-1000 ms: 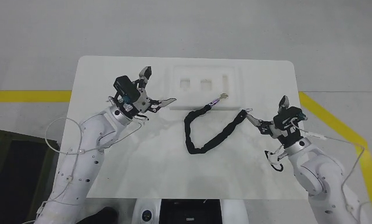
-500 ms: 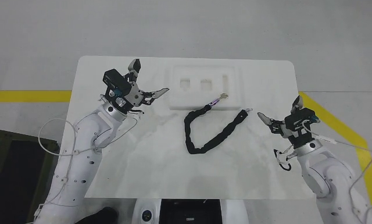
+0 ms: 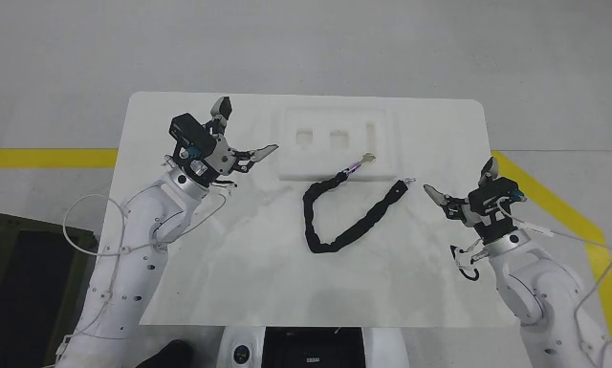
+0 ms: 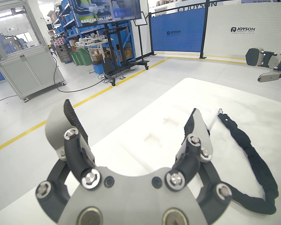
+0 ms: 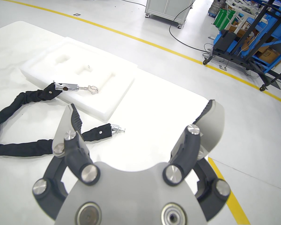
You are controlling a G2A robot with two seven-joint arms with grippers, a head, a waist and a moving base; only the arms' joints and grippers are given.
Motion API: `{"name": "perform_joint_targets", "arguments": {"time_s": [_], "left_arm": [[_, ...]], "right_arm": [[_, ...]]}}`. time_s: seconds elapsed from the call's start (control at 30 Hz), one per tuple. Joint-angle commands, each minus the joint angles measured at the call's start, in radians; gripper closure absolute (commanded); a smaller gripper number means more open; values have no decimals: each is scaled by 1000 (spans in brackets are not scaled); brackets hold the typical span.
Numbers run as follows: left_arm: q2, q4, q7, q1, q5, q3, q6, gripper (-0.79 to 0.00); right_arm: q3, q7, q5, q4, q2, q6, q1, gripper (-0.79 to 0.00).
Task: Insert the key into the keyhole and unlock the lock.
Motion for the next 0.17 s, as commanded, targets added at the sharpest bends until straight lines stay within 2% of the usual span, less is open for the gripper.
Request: {"name": "perform_joint_targets", "arguments": {"time_s": [0.0,0.13], "left_arm": [[0,0,0,0,0,0,0,-784],[0,0,0,0,0,0,0,-784]], "right_arm": [[0,0,0,0,0,0,0,-784],[0,0,0,0,0,0,0,-784]]}}
